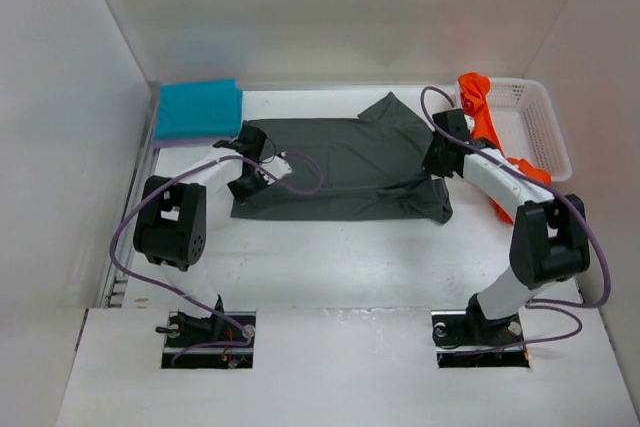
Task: Fold and stack the t-shirts
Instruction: Grap the side of the flattened tshirt closest away from the robot with both arms
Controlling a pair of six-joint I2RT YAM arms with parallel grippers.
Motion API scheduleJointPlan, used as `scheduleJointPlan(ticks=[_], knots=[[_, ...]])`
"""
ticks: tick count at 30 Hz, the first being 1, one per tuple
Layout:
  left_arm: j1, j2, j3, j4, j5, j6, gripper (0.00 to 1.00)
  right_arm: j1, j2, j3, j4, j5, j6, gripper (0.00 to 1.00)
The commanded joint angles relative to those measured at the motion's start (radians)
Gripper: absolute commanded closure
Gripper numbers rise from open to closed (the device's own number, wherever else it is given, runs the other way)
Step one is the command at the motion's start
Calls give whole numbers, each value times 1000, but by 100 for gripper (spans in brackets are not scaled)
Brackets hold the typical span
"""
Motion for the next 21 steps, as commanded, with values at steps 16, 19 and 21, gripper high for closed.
scheduleJointPlan(ticks=[16,19,21], knots=[[33,93,108,70,-116,-55,60,-8,200,279,-13,50,-220,60],[54,52,119,70,-133,-44,43,-3,139,276,-88,75,-231,50],[68,-2,119,70,-136,-26,41,7,57,212,-141,93,-214,47]])
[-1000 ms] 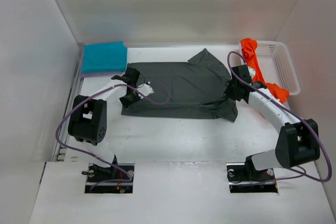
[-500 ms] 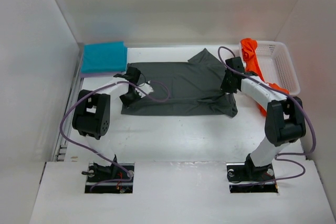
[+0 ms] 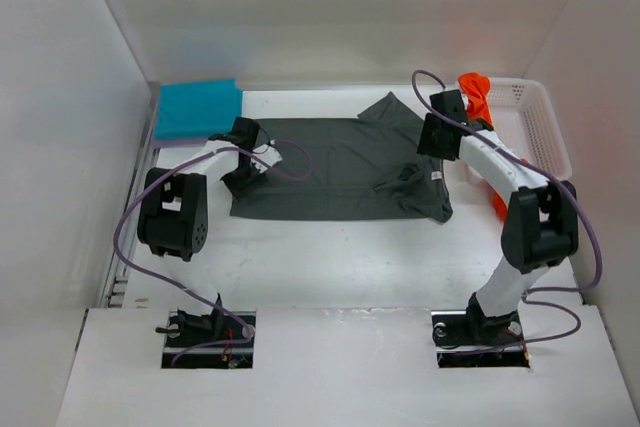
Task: Fold and stack the t-shirts
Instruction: Grap the side of the flattened tshirt closest away from the robot with both arms, then fold the flattened tshirt in 1/3 of the way
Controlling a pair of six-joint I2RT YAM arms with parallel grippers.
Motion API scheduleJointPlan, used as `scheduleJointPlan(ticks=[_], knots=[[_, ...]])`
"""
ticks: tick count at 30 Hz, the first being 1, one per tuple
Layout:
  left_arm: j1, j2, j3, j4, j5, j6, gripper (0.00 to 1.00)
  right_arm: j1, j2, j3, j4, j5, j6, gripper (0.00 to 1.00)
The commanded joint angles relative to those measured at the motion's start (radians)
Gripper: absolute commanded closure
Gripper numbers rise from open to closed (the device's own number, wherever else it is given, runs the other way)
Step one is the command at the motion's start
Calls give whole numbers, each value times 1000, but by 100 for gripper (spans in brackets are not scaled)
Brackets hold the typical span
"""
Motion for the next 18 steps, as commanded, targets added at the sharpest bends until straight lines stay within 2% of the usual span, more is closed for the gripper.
scheduleJointPlan(ticks=[1,4,8,12,18], knots=[[23,-125,31,17,-20,34,40,18,-159,-66,-116,54,-6,47],[-1,-237,-57,28,14,113,37,29,-261,-193,-179,15,48,47],[-101,-307,-204,37,6,176,36,21,-350,-336,-191,-86,126,51],[-155,-294,-290,89,-3,169,36,-16,-387,-435,-171,-157,157,52],[-158,-206,-295,168,-19,137,37,-29,-347,-471,-128,-182,157,51]])
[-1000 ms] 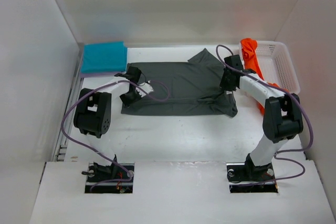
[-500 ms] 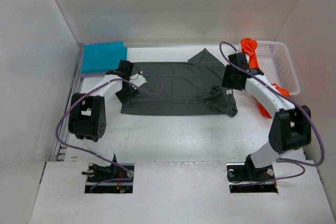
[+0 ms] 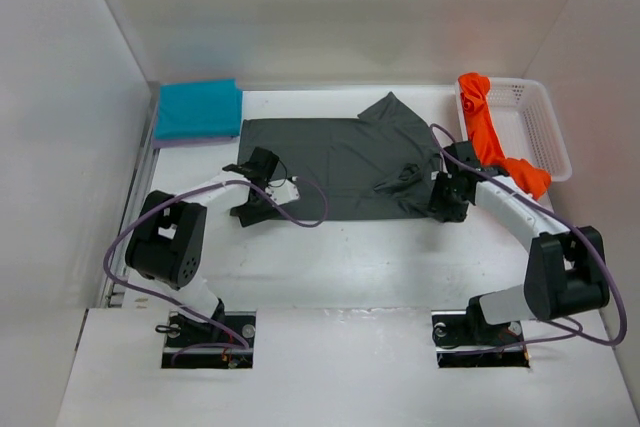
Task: Fold and stack the t-shirts
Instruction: Fold the flattened tshirt in 1/3 of the way
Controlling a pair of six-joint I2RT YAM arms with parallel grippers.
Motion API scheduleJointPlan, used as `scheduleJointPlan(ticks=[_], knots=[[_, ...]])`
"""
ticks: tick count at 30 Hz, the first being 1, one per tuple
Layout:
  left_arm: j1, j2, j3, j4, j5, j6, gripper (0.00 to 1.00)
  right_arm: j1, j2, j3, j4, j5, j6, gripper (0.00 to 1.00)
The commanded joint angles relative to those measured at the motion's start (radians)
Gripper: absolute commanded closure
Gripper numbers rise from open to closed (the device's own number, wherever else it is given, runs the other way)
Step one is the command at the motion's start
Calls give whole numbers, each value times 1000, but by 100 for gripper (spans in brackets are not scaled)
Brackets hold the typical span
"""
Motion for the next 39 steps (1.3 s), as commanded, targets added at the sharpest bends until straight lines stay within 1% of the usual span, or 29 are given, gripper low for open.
scheduleJointPlan(ticks=[1,4,6,12,13,14,16,17,18,20,23,25,30,31,32,33,36,37,39], knots=[[8,33,11,89,-16,-10,38,-17,22,-1,56,-24,18,51],[13,64,14,106,-21,-14,39,-34,50,-4,88,-21,12,50],[10,77,10,110,-21,-16,42,-38,74,-1,97,-21,9,49],[2,102,2,113,-21,-33,56,-46,139,18,114,-21,-15,49],[1,103,2,113,-21,-36,58,-46,146,19,117,-23,-19,52],[1,105,2,113,-21,-39,62,-46,149,19,122,-23,-20,60],[1,107,-1,113,-21,-44,71,-52,145,19,125,-17,-20,82],[2,107,-3,113,-21,-44,75,-58,136,19,120,-14,-20,91],[4,107,-6,113,-21,-44,78,-66,120,19,116,-14,-23,96],[10,108,-12,113,-25,-37,80,-87,79,21,88,-14,-31,100],[17,114,-16,123,-33,-33,81,-115,22,38,41,-4,-51,100],[19,117,-18,127,-36,-31,81,-127,16,53,28,3,-66,100],[20,119,-21,127,-39,-22,81,-144,112,94,39,0,-100,100],[20,119,-23,127,-42,-21,81,-146,137,99,47,3,-103,99],[20,119,-24,127,-45,-19,80,-149,158,105,50,3,-106,96],[20,117,-26,127,-48,-19,80,-150,175,108,53,3,-108,90],[19,110,-35,127,-50,-19,80,-152,179,110,68,13,-108,64],[17,105,-39,126,-50,-19,80,-152,165,110,67,16,-103,60],[14,99,-52,126,-52,-19,79,-150,122,97,59,26,-100,55]])
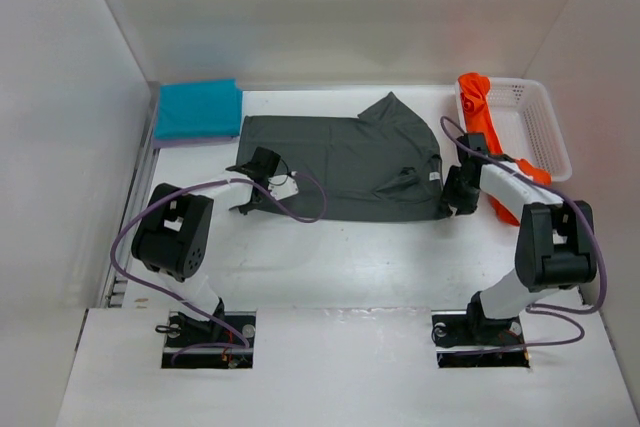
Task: Fold and stack the t-shirts
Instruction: Fold the flattened tshirt in 1/3 of the way
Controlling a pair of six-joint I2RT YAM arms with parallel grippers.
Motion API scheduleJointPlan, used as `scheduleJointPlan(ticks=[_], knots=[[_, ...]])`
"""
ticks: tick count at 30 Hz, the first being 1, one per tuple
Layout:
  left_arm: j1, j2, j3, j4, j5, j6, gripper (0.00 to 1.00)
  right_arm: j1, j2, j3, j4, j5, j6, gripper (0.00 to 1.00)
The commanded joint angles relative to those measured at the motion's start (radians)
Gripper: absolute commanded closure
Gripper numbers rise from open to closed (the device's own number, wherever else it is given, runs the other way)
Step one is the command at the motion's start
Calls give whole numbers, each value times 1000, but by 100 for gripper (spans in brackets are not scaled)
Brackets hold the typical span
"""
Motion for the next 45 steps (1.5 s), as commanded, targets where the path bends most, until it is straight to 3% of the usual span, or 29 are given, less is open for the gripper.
scheduleJointPlan(ticks=[1,5,15,18,21,23,24,34,45], knots=[[0,11,-56,-16,49,-11,79,-10,-94,8,11,39,0,54],[-3,8,-64,-16,48,-18,78,-14,-162,-66,18,-8,41,46],[3,2,-72,-16,48,-23,77,-17,10,-12,86,-38,53,44],[5,2,-82,-15,48,-29,77,-16,57,17,73,-59,46,54],[8,-3,-92,-15,48,-34,83,-14,77,12,73,-81,50,83],[12,-20,-102,-32,48,-32,90,-14,47,-11,70,-88,56,98],[17,-38,-116,-42,48,-26,92,-14,21,-27,64,-90,60,100],[-50,-280,-266,-304,6,-37,93,0,-263,-219,-75,-76,84,100],[-135,-408,-320,-498,-37,-119,79,159,-291,-186,-269,-75,127,94]])
